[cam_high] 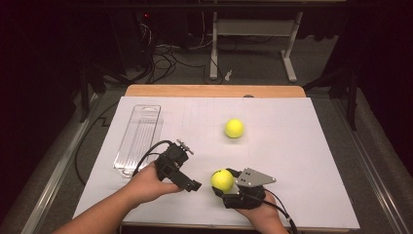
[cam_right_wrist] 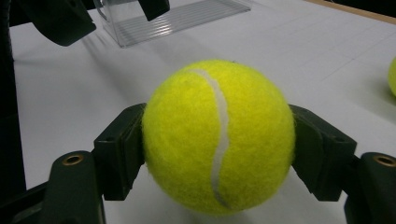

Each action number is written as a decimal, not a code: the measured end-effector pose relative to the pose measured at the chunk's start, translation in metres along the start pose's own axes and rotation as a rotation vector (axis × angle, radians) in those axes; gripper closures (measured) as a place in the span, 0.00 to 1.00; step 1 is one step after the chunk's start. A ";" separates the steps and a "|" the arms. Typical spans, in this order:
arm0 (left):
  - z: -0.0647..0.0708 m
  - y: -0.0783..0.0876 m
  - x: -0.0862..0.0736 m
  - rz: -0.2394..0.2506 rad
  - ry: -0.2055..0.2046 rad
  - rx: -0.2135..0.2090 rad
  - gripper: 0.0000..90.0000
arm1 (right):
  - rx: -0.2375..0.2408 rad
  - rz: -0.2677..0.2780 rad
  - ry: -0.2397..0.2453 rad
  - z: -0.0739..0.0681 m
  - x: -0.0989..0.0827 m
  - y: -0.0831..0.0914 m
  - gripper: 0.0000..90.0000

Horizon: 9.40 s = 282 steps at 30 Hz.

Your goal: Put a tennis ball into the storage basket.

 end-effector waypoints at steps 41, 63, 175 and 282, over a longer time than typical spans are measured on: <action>0.007 0.002 0.020 0.007 0.010 -0.007 0.01 | 0.010 0.042 0.026 -0.023 0.019 -0.020 0.31; 0.009 -0.014 0.024 -0.029 0.010 0.003 0.01 | 0.040 0.042 0.030 -0.033 0.019 -0.028 0.31; -0.009 -0.010 0.012 -0.035 0.116 -0.040 0.30 | 0.033 0.068 -0.005 -0.028 0.012 -0.027 0.00; -0.058 0.098 -0.028 0.090 0.295 0.171 0.30 | -0.260 0.123 -0.117 0.080 -0.036 0.073 0.00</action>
Point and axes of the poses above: each handheld gripper's, and its own axes: y roughly backward along the jaws, x roughly out of its top, z roughly to its right, the point moved 2 cm from there along -y, roughly forward along the jaws, and after that the axes turned 11 degrees about -x, right-handed, at the moved point
